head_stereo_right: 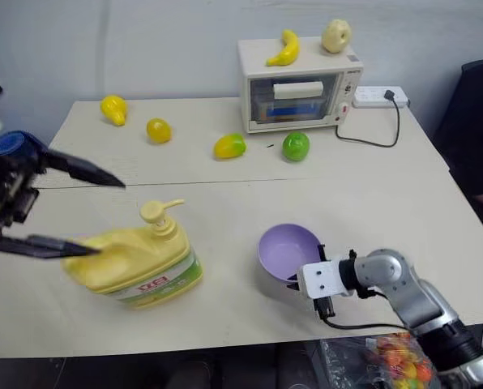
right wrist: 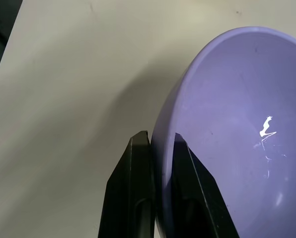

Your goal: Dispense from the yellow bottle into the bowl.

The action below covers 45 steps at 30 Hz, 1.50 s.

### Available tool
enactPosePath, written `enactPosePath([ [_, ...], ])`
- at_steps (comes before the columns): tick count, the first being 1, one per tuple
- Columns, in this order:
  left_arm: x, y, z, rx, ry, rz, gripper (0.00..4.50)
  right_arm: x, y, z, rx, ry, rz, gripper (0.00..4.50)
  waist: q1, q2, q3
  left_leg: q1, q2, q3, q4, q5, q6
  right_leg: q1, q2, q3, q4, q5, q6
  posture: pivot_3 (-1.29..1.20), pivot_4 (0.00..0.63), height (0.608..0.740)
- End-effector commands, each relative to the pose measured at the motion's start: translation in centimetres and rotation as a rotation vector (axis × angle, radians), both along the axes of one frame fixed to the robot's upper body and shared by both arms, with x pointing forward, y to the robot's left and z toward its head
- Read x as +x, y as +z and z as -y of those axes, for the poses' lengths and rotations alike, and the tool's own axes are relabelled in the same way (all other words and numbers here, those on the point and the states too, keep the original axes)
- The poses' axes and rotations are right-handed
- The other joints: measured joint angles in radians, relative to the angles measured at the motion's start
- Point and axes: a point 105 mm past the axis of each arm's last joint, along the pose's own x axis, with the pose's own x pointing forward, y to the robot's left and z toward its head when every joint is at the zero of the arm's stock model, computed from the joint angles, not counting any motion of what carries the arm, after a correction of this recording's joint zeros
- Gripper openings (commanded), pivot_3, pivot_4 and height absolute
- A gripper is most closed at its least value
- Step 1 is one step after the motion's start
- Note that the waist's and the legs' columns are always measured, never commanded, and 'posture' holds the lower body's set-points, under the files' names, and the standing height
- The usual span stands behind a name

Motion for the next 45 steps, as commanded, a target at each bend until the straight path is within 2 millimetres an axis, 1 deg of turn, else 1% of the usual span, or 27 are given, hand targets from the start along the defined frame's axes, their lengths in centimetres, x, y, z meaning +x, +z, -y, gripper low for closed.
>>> enactPosePath([
  [1, 1.8, 2.9, -0.6, -0.15, 0.077, 0.036, 4.5, 0.7, 4.8, -2.2, 0.061, 0.109, 0.038, 0.01, -0.001, 0.0, 0.0, 0.0, 0.0, 0.0, 0.0, 0.0, 0.0, 0.0, 0.0, 0.0, 0.003, 0.0, 0.0, 0.0, 0.15, 0.74],
  [3, 2.3, 3.9, -0.5, -0.205, 0.08, 0.026, 4.5, 1.0, 7.1, -3.8, 0.097, 0.158, 0.03, 0.01, -0.005, 0.0, 0.0, 0.0, 0.0, 0.0, 0.001, 0.0, -0.001, -0.001, 0.0, 0.0, 0.003, 0.0, 0.0, 0.0, 0.15, 0.74],
  [4, 2.5, 4.0, -0.5, -0.212, 0.077, 0.023, 4.5, 1.2, 7.8, -4.5, 0.105, 0.177, 0.024, 0.01, -0.007, 0.0, 0.0, 0.0, 0.0, 0.0, 0.001, 0.001, -0.001, -0.001, 0.0, 0.0, 0.004, 0.0, 0.0, 0.0, 0.15, 0.74],
  [7, 2.4, 4.2, -0.5, -0.217, 0.048, -0.009, 3.9, 1.5, 9.8, -6.5, 0.106, 0.249, 0.026, 0.0, -0.009, 0.0, 0.0, -0.001, 0.001, -0.001, 0.0, 0.003, -0.005, -0.002, 0.0, -0.002, 0.003, 0.0, 0.0, 0.0, 0.15, 0.74],
  [9, 2.2, 3.7, -0.3, -0.205, 0.026, -0.041, 3.28, 1.5, 10.6, -7.6, 0.09, 0.296, 0.027, 0.0, -0.011, 0.0, 0.0, -0.005, 0.0, -0.001, 0.001, 0.003, -0.005, -0.004, -0.001, -0.002, 0.001, 0.0, 0.0, 0.0, 0.15, 0.74],
  [12, 2.1, 1.8, -0.2, -0.133, 0.012, -0.077, 2.37, 1.2, 11.4, -8.9, 0.071, 0.355, 0.01, 0.0, -0.017, 0.0, 0.0, -0.012, 0.0, 0.0, 0.002, 0.004, -0.008, -0.012, -0.002, -0.004, 0.001, 0.001, 0.001, 0.0, 0.15, 0.74],
  [15, 2.1, 0.6, -0.1, -0.094, -0.004, -0.1, 1.43, 1.2, 11.5, -9.3, 0.035, 0.395, 0.009, 0.0, -0.019, 0.0, 0.0, -0.017, 0.0, 0.002, 0.002, 0.004, -0.01, -0.018, -0.004, -0.006, 0.003, 0.001, 0.001, 0.0, 0.15, 0.74],
  [18, 2.0, 0.1, 0.3, -0.087, -0.038, -0.126, 0.53, 1.3, 11.5, -9.8, 0.018, 0.416, 0.012, 0.0, -0.022, 0.0, 0.0, -0.019, 0.0, 0.002, 0.002, 0.003, -0.01, -0.02, -0.003, -0.007, 0.003, 0.001, 0.001, 0.0, 0.15, 0.74],
  [20, 2.0, -0.3, 0.4, -0.07, -0.057, -0.131, 0.02, 1.3, 11.5, -9.9, 0.01, 0.426, 0.01, 0.0, -0.023, 0.0, 0.0, -0.019, 0.0, 0.002, 0.002, 0.003, -0.01, -0.02, -0.004, -0.007, 0.003, 0.001, 0.001, 0.0, 0.15, 0.74],
  [22, 2.3, -1.3, 1.0, -0.041, -0.087, -0.127, 0.02, 1.3, 11.5, -10.1, 0.0, 0.447, 0.004, 0.0, -0.023, 0.0, 0.0, -0.018, 0.0, 0.002, 0.002, 0.003, -0.011, -0.02, -0.003, -0.007, 0.004, 0.001, 0.001, 0.0, 0.15, 0.74],
  [26, 2.5, -2.2, 1.9, -0.034, -0.14, -0.129, 0.02, 1.4, 11.7, -10.7, 0.0, 0.457, 0.004, 0.0, -0.025, 0.0, 0.0, -0.018, 0.0, 0.002, 0.004, 0.004, -0.011, -0.02, -0.003, -0.006, 0.007, 0.001, 0.0, 0.0, 0.15, 0.74],
  [30, 2.5, -3.5, 2.0, 0.017, -0.154, -0.141, 0.02, 1.5, 12.2, -11.1, 0.002, 0.462, 0.012, 0.0, -0.026, 0.0, 0.0, -0.018, 0.0, 0.002, 0.005, 0.004, -0.011, -0.02, -0.003, -0.006, 0.008, 0.001, 0.0, 0.0, 0.15, 0.74],
  [34, 3.2, -4.7, 1.7, 0.084, -0.136, -0.113, 0.02, 1.6, 12.7, -11.4, 0.002, 0.467, 0.02, 0.0, -0.025, 0.0, 0.0, -0.018, 0.0, 0.002, 0.006, 0.004, -0.011, -0.02, -0.003, -0.006, 0.009, 0.001, 0.0, 0.0, 0.15, 0.74],
  [39, 3.5, -4.9, 1.6, 0.092, -0.132, -0.109, 0.02, 1.7, 13.2, -11.4, -0.008, 0.473, 0.04, 0.0, -0.024, 0.0, 0.0, -0.017, 0.0, 0.002, 0.007, 0.004, -0.011, -0.019, -0.003, -0.006, 0.01, 0.001, 0.0, 0.0, 0.15, 0.74],
  [45, 3.5, -5.0, 1.7, 0.1, -0.14, -0.106, 0.02, 0.8, 13.6, -11.8, -0.003, 0.498, 0.021, 0.0, -0.023, 0.0, 0.0, -0.016, 0.0, 0.002, 0.008, 0.003, -0.011, -0.019, -0.003, -0.006, 0.012, 0.001, 0.0, 0.0, 0.15, 0.74],
])
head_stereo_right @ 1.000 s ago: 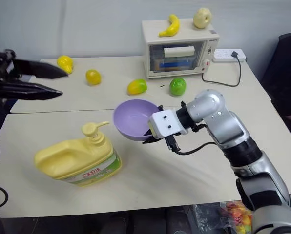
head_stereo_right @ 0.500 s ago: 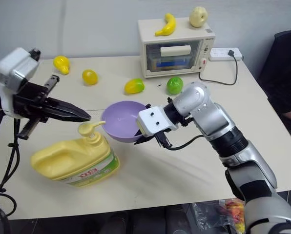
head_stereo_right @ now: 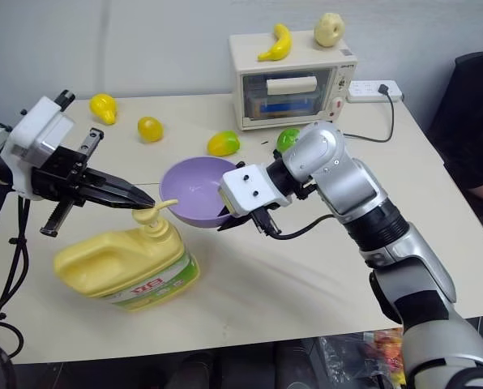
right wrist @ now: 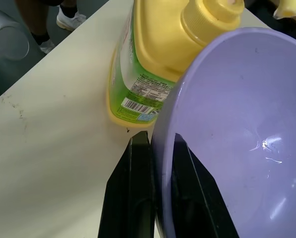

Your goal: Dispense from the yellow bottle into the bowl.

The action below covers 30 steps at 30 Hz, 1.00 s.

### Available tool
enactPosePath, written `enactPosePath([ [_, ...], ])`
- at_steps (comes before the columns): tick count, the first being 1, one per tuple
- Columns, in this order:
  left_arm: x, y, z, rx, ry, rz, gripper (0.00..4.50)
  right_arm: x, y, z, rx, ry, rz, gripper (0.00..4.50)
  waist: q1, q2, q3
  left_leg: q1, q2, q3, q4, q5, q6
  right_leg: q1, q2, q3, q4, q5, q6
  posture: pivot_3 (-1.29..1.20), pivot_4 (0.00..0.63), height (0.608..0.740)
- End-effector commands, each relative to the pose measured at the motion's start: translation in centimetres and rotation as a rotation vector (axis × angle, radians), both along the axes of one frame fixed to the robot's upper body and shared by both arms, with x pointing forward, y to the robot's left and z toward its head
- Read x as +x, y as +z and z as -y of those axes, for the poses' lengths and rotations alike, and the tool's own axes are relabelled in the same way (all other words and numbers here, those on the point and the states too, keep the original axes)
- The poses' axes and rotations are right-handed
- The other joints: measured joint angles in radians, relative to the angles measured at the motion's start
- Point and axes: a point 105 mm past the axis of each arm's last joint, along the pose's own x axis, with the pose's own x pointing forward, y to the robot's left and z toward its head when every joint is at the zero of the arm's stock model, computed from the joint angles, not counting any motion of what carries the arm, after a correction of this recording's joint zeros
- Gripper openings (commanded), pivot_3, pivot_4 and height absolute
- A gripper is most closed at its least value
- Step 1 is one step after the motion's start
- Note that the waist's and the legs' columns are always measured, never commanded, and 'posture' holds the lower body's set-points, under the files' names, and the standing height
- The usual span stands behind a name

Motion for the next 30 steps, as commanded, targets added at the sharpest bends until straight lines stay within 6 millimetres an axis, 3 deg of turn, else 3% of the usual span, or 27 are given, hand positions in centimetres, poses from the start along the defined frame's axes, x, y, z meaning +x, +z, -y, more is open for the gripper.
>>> enactPosePath([
  [1, 0.1, -1.2, -0.3, 0.065, 0.003, -0.037, 0.02, -1.6, 1.0, -0.4, -0.023, 0.08, 0.003, 0.0, 0.0, 0.0, 0.0, 0.0, 0.0, 0.0, 0.0, 0.0, 0.0, 0.0, 0.0, 0.0, 0.0, 0.0, 0.0, 0.0, 0.15, 0.74],
  [14, 0.0, -2.0, -0.5, 0.094, 0.0, -0.035, 0.02, -1.9, 0.9, -0.9, -0.081, 0.085, -0.017, 0.0, 0.0, 0.0, 0.0, 0.0, 0.0, 0.0, 0.0, 0.0, 0.0, 0.0, 0.0, 0.0, 0.0, 0.0, 0.0, 0.0, 0.15, 0.74],
  [23, 0.4, -5.2, -1.6, 0.265, 0.012, -0.001, 0.02, -2.0, 1.1, -1.0, -0.072, 0.089, -0.015, 0.0, -0.001, 0.004, -0.003, 0.005, 0.0, 0.0, 0.0, 0.0, 0.001, 0.003, 0.0, 0.0, 0.001, 0.0, -0.001, 0.0, 0.15, 0.74],
  [30, 0.2, -6.8, -1.4, 0.292, 0.001, -0.028, 0.02, -1.9, 1.1, -0.9, -0.07, 0.083, -0.012, 0.0, -0.001, 0.011, -0.007, 0.006, 0.0, 0.0, 0.0, -0.001, 0.001, 0.003, 0.001, 0.001, 0.003, -0.001, -0.002, 0.0, 0.15, 0.74],
])
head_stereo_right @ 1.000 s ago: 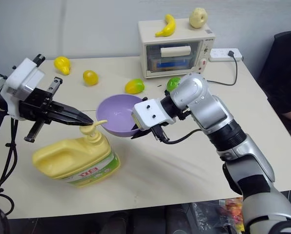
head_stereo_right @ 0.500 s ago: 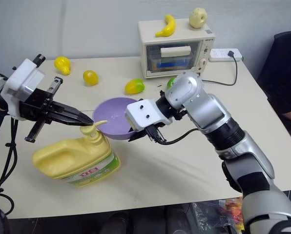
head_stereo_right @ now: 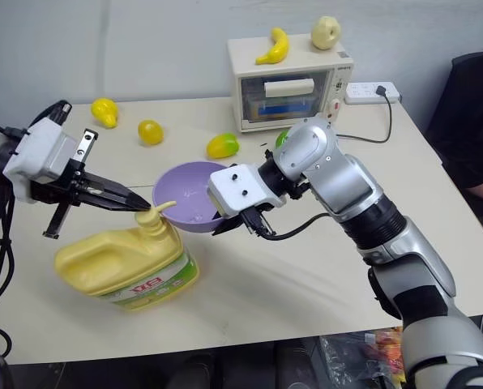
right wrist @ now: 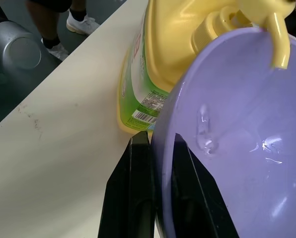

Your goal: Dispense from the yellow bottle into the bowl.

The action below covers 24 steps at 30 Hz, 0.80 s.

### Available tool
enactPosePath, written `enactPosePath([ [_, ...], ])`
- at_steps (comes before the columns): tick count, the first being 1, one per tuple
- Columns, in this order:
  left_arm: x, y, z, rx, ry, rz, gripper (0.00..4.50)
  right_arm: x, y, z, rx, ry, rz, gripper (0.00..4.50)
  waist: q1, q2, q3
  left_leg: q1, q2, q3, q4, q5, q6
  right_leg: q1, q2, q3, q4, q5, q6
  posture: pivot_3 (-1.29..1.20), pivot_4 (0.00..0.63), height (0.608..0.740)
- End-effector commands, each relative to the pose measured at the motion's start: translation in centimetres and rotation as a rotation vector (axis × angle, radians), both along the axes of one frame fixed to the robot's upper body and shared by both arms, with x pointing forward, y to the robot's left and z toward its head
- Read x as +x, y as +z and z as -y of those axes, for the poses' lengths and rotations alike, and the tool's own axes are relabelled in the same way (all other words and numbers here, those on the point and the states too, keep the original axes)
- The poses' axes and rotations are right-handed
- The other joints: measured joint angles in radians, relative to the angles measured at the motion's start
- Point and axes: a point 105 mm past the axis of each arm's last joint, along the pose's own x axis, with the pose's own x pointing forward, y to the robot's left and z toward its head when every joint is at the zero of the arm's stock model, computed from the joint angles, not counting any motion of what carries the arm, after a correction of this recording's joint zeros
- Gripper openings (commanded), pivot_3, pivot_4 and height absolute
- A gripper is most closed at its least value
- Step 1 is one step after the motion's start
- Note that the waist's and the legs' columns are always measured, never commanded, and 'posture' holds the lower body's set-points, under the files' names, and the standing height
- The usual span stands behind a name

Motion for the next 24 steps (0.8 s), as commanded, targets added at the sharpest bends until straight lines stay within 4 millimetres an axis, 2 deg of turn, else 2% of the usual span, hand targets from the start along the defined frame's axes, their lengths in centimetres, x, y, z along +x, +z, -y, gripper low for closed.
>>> enactPosePath([
  [1, 0.0, -5.2, -0.4, 0.155, 0.023, -0.181, 0.02, -1.2, 1.0, -0.1, -0.021, 0.08, 0.023, 0.0, 0.001, 0.002, -0.002, 0.0, 0.0, 0.0, 0.0, 0.0, 0.0, 0.0, 0.0, 0.0, 0.0, 0.0, 0.0, 0.0, 0.15, 0.74],
  [4, 0.3, -4.4, 0.1, 0.111, 0.024, -0.163, 0.02, -1.2, 0.9, -0.1, -0.022, 0.08, 0.022, 0.0, 0.001, 0.005, -0.004, 0.0, 0.0, 0.0, 0.0, 0.0, 0.0, 0.0, 0.0, 0.0, 0.0, 0.0, 0.0, 0.0, 0.15, 0.74],
  [6, 0.5, -3.1, 0.6, 0.056, 0.025, -0.154, 0.02, -1.1, 0.9, -0.1, -0.021, 0.078, 0.026, 0.0, 0.001, 0.005, -0.004, 0.0, 0.0, 0.0, 0.0, 0.0, 0.0, 0.0, 0.0, 0.0, 0.0, 0.0, 0.0, 0.0, 0.15, 0.74],
  [7, 0.5, -2.3, 0.8, 0.021, 0.023, -0.156, 0.02, -1.1, 0.9, -0.1, -0.021, 0.076, 0.028, 0.0, 0.001, 0.005, -0.004, 0.0, 0.0, 0.0, 0.0, 0.0, 0.0, 0.0, 0.0, 0.0, 0.0, 0.0, 0.0, 0.0, 0.15, 0.74],
  [10, -0.1, 1.9, 1.7, -0.126, -0.005, -0.163, 0.02, -1.0, 0.9, 0.0, -0.019, 0.073, 0.031, 0.0, 0.001, 0.005, -0.004, -0.002, 0.0, 0.0, 0.001, 0.0, 0.0, 0.0, 0.0, 0.0, -0.001, 0.0, 0.0, 0.0, 0.15, 0.74],
  [11, -0.6, 3.7, 1.8, -0.177, -0.019, -0.178, 0.2, -0.9, 0.8, 0.0, -0.018, 0.073, 0.031, 0.0, 0.001, 0.004, -0.003, -0.002, 0.0, 0.0, 0.001, 0.0, 0.001, -0.001, 0.0, 0.0, -0.001, 0.0, 0.0, 0.0, 0.15, 0.74],
  [13, -1.6, 5.9, 1.8, -0.227, -0.042, -0.203, 0.55, -0.9, 0.8, 0.1, -0.014, 0.069, 0.032, 0.0, 0.001, -0.001, -0.001, -0.005, 0.0, -0.001, 0.001, 0.0, 0.0, -0.003, 0.0, 0.0, 0.0, 0.0, 0.0, 0.0, 0.15, 0.74],
  [15, -2.5, 7.1, 1.4, -0.228, -0.051, -0.214, 1.13, -0.8, 0.7, 0.2, -0.007, 0.062, 0.033, 0.0, -0.003, -0.001, 0.0, -0.008, 0.0, -0.002, 0.001, 0.0, 0.0, -0.005, 0.0, -0.001, -0.001, 0.0, 0.0, 0.0, 0.15, 0.74],
  [20, -3.6, 7.6, 0.5, -0.187, -0.02, -0.207, 2.62, -0.6, 0.5, 0.7, 0.008, 0.038, 0.031, 0.0, -0.015, -0.001, 0.0, -0.005, -0.001, -0.001, 0.0, -0.003, 0.001, -0.006, 0.0, -0.002, -0.003, 0.0, 0.0, 0.0, 0.15, 0.74],
  [24, -4.7, 7.0, -0.7, -0.148, 0.039, -0.237, 3.83, 0.0, -0.2, 2.0, 0.031, -0.034, 0.019, 0.0, -0.016, -0.002, 0.0, -0.005, -0.001, -0.001, 0.001, -0.004, 0.0, -0.006, 0.0, -0.001, -0.004, 0.0, 0.0, 0.0, 0.15, 0.74],
])
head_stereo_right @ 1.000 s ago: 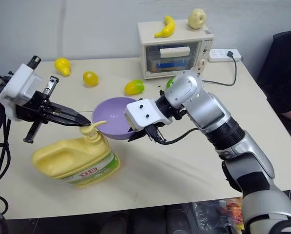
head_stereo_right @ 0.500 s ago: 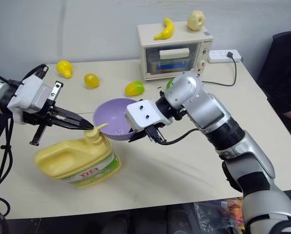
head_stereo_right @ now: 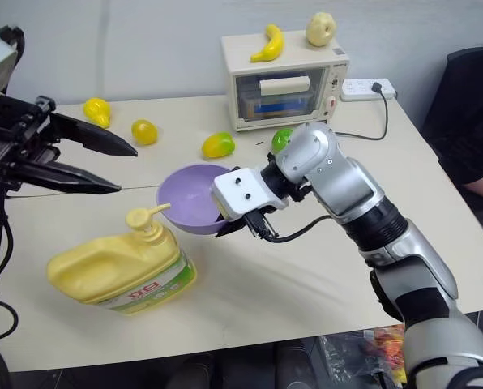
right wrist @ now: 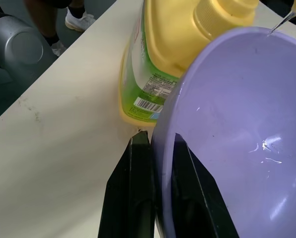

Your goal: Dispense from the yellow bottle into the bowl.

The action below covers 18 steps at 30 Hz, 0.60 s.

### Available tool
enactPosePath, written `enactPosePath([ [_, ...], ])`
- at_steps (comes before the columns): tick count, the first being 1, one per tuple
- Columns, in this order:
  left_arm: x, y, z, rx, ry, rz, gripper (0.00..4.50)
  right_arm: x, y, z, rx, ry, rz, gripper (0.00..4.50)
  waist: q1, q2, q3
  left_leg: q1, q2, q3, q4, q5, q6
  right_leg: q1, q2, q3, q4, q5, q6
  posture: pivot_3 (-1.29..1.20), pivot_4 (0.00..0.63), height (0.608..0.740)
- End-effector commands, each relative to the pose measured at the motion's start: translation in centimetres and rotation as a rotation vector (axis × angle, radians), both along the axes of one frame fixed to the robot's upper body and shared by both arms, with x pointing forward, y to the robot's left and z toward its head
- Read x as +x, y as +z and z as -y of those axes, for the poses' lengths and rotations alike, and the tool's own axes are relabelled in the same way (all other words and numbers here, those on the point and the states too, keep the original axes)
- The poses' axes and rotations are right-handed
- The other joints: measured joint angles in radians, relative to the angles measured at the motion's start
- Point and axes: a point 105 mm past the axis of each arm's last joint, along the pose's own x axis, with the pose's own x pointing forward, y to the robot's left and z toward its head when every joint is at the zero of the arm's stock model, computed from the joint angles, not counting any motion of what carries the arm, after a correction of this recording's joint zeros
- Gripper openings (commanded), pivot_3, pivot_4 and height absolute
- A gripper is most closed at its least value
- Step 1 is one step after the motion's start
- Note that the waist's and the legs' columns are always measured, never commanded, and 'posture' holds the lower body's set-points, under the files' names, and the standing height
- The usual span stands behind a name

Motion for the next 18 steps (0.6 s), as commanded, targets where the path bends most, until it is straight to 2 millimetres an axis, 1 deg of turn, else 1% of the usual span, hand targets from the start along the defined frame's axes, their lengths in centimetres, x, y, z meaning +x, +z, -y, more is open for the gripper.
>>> enactPosePath([
  [1, -2.2, 0.4, -1.0, 0.039, -0.034, 0.002, 4.08, 0.2, 0.6, 1.4, 0.037, -0.04, 0.033, 0.0, 0.0, 0.0, 0.0, 0.0, 0.0, 0.0, 0.0, 0.0, 0.0, 0.0, 0.0, 0.0, 0.0, 0.0, 0.0, 0.0, 0.15, 0.74],
  [2, -2.6, 0.2, -1.3, 0.047, -0.011, -0.011, 4.37, 0.6, 0.2, 2.2, 0.044, -0.081, 0.033, 0.0, 0.0, 0.0, 0.0, 0.0, 0.0, 0.0, 0.0, -0.001, 0.0, 0.0, 0.0, 0.0, 0.0, 0.0, 0.0, 0.0, 0.15, 0.74],
  [3, -3.0, 0.0, -1.8, 0.059, 0.019, -0.022, 4.44, 1.1, -0.5, 3.3, 0.052, -0.136, 0.034, 0.0, 0.002, 0.0, 0.0, 0.0, 0.0, 0.0, 0.0, -0.001, 0.001, 0.0, 0.0, 0.0, 0.0, 0.0, 0.0, 0.0, 0.15, 0.74],
  [6, -3.9, -1.4, -3.5, 0.117, 0.107, -0.051, 4.44, 2.5, -2.9, 6.5, 0.073, -0.294, 0.048, 0.0, 0.009, -0.001, 0.0, 0.0, 0.0, 0.001, 0.0, -0.002, 0.003, 0.0, 0.0, 0.0, -0.001, 0.0, 0.0, 0.0, 0.15, 0.74],
  [8, -4.2, -2.0, -4.3, 0.136, 0.157, -0.05, 4.44, 3.2, -4.0, 8.0, 0.088, -0.373, 0.056, 0.0, 0.015, -0.001, 0.001, 0.0, 0.0, 0.002, 0.0, -0.003, 0.003, 0.0, 0.0, 0.001, -0.003, 0.0, 0.0, 0.0, 0.15, 0.74],
  [10, -4.5, -2.0, -5.0, 0.124, 0.206, -0.035, 4.44, 3.9, -5.3, 9.5, 0.106, -0.459, 0.058, 0.0, 0.015, -0.002, 0.002, 0.0, 0.0, 0.003, 0.0, -0.003, 0.003, 0.0, 0.0, 0.001, -0.002, 0.0, 0.0, 0.0, 0.15, 0.74],
  [12, -4.5, -1.8, -5.6, 0.114, 0.261, 0.027, 4.44, 5.0, -7.0, 11.2, 0.125, -0.559, 0.076, 0.0, 0.016, -0.003, 0.002, 0.001, 0.0, 0.003, 0.0, -0.003, 0.003, 0.001, 0.0, 0.001, -0.001, 0.0, 0.0, 0.0, 0.15, 0.74],
  [18, -5.0, -1.3, -6.1, 0.066, 0.318, 0.037, 4.44, 6.6, -10.2, 13.8, 0.127, -0.695, 0.112, 0.0, 0.015, -0.003, 0.002, 0.002, 0.0, 0.004, 0.0, -0.003, 0.004, 0.002, 0.0, 0.001, -0.002, 0.0, 0.0, 0.0, 0.15, 0.74],
])
